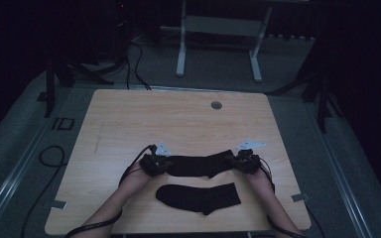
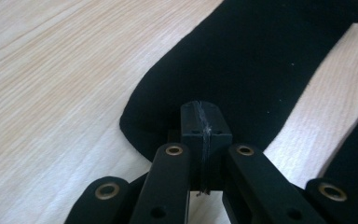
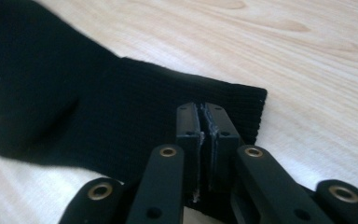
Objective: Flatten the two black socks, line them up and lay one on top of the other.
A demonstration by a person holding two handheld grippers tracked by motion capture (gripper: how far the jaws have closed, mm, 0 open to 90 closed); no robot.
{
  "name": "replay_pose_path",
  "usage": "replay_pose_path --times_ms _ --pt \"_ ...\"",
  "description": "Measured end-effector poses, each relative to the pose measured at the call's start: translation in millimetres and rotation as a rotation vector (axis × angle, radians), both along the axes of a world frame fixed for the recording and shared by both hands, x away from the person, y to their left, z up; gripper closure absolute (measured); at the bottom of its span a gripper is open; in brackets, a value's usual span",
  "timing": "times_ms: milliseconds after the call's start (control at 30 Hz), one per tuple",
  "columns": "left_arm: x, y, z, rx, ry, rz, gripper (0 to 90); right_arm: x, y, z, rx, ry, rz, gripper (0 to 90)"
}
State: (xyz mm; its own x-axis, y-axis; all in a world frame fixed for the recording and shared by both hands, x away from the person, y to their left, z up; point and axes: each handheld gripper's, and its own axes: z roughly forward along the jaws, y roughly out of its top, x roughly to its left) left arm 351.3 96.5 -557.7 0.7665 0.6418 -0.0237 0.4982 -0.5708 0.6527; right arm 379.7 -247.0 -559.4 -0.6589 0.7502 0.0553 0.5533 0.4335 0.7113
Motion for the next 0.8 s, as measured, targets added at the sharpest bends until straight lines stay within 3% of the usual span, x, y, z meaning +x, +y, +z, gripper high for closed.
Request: replay_pose_path --times_ms 100,233,400,700,800 --pt "3.5 5.5 0.2 0.012 -0.01 0.018 89.7 -4.7 1.6 0.2 -0.017 -0.01 0.012 84.5" --pt "8.2 11.7 -0.1 0.004 -0.004 0.037 89.7 -10.6 1.9 -1.4 0.026 0.011 0.011 84.4" --pt "11.9 13.6 0.3 0.02 -0.015 0.048 89.7 -15.2 5.3 -1.5 0.023 0.012 0.022 84.3" --pt "14.3 17.4 0.7 0.005 0.003 0.054 89.5 -9.6 8.3 -0.7 0.023 0.015 0.032 80.1" --pt "13.2 18.2 2.1 -0.007 0.004 0.049 82.4 -10.2 9.0 1.1 0.019 0.013 0.039 77.9"
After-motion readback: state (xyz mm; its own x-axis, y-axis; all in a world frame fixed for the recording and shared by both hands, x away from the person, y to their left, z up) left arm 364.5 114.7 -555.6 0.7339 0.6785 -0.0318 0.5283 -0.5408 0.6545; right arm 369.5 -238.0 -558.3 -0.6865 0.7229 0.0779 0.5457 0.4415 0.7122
